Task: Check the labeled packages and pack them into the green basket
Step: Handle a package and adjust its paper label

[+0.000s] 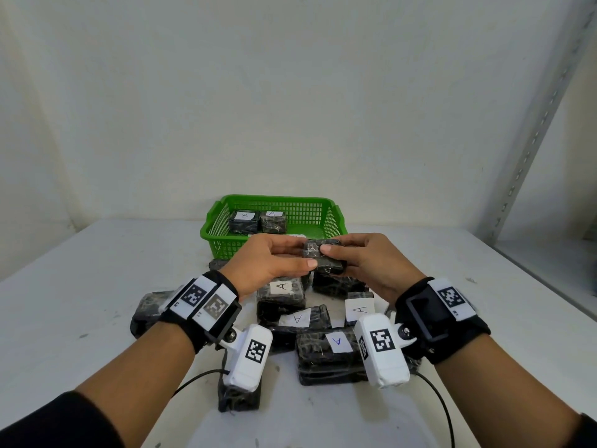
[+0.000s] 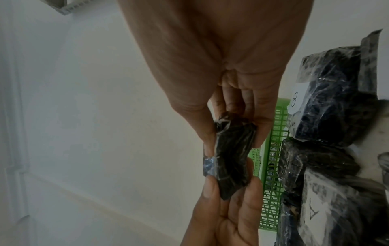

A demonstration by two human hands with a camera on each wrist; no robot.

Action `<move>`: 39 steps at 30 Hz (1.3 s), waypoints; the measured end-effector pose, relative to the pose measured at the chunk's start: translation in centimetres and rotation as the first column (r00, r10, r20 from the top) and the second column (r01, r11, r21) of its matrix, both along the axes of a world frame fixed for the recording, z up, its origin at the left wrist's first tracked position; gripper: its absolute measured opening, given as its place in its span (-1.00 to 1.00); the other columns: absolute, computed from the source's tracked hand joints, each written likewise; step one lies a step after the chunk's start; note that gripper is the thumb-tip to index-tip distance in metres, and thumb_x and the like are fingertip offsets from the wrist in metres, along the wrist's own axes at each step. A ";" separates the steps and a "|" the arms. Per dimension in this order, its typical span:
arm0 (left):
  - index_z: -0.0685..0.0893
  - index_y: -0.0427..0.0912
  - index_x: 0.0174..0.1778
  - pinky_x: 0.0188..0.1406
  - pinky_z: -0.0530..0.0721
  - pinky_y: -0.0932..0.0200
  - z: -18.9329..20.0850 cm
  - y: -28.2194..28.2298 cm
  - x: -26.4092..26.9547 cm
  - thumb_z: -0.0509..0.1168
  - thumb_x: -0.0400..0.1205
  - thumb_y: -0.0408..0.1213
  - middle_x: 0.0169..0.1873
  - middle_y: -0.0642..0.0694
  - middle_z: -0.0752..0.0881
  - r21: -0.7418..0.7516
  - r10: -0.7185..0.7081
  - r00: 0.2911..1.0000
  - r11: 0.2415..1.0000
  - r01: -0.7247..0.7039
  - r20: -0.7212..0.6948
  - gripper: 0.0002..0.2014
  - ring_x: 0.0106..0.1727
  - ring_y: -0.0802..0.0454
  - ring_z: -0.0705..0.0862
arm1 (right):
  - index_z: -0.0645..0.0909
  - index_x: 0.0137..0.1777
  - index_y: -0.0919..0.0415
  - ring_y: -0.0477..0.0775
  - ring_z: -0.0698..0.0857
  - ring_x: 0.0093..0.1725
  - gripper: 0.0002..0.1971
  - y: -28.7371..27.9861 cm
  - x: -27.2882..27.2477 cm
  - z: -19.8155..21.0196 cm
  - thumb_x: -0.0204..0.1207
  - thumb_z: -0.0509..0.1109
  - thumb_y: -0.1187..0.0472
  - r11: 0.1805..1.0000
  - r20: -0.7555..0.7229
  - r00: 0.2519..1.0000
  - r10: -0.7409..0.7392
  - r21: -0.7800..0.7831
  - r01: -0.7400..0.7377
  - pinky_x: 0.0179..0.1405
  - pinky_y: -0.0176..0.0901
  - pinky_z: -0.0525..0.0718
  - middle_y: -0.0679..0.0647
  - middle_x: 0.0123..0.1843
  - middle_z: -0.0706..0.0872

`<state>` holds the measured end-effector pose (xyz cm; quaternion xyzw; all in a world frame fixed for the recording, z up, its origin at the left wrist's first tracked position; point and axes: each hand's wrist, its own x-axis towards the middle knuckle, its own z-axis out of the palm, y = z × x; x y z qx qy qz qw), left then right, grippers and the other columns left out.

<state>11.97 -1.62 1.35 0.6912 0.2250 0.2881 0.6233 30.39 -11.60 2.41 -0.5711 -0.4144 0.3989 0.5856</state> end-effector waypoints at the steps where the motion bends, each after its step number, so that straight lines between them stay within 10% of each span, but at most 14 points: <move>1: 0.68 -0.28 0.35 0.23 0.74 -0.02 0.0 0.0 -0.1 0.60 0.37 -0.40 0.13 -0.20 0.82 0.009 0.000 1.000 1.000 0.000 -0.007 -0.42 0.17 -0.10 0.80 | 0.79 0.13 0.47 0.26 0.84 0.03 -0.72 0.0 0.0 0.0 0.48 0.65 0.32 1.000 -0.001 1.000 -0.001 -0.002 0.001 0.36 0.27 0.75 0.44 0.16 0.84; 17: 0.65 0.00 0.41 0.12 0.76 0.16 0.6 -0.6 -0.1 0.64 0.33 -0.45 0.06 -0.09 0.83 0.157 -0.005 0.999 0.988 0.012 -0.045 -0.29 0.11 0.05 0.82 | 0.82 0.17 0.42 0.26 0.87 0.16 -0.67 -0.6 0.0 0.4 0.47 0.65 0.25 0.996 -0.036 0.996 0.079 -0.042 -0.080 0.28 0.14 0.82 0.33 0.12 0.88; 31: 0.68 -0.14 0.34 0.11 0.79 0.04 0.5 -0.9 0.1 0.64 0.25 -0.58 0.08 -0.11 0.84 0.211 0.013 1.000 0.977 -0.009 -0.017 -0.29 0.10 -0.02 0.82 | 0.77 0.24 0.48 0.32 0.85 0.22 -0.62 -0.7 0.3 0.1 0.45 0.65 0.35 0.996 -0.038 0.997 0.073 -0.053 -0.074 0.17 0.05 0.84 0.38 0.20 0.85; 39: 0.68 -0.05 0.23 0.08 0.80 0.02 0.2 -0.7 0.1 0.66 0.20 -0.61 0.07 -0.10 0.79 0.229 0.082 0.996 0.969 -0.089 0.040 -0.30 0.06 -0.01 0.82 | 0.73 0.30 0.29 0.37 0.88 0.11 -0.49 -1.8 -0.1 0.9 0.54 0.54 -0.10 0.973 -0.071 0.991 0.113 -0.195 -0.125 0.10 0.02 0.87 0.38 0.16 0.86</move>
